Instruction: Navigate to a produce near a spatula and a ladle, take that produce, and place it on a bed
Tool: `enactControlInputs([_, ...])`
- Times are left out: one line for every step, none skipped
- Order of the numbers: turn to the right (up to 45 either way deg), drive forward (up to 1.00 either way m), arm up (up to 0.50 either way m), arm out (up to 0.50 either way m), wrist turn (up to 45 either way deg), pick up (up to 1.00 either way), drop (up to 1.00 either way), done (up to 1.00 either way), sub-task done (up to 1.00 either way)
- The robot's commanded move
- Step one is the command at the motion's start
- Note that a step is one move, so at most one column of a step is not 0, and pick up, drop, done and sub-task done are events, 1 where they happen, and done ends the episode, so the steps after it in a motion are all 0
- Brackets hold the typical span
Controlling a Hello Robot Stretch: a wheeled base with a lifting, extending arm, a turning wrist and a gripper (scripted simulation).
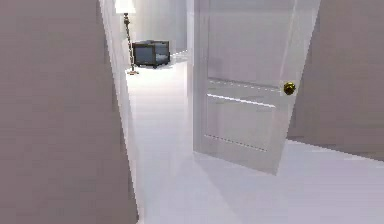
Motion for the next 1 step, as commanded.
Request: enactControlInputs([0.0,1.0,0.0,0.0,0.0,0.0,0.0,0.0,0.0])
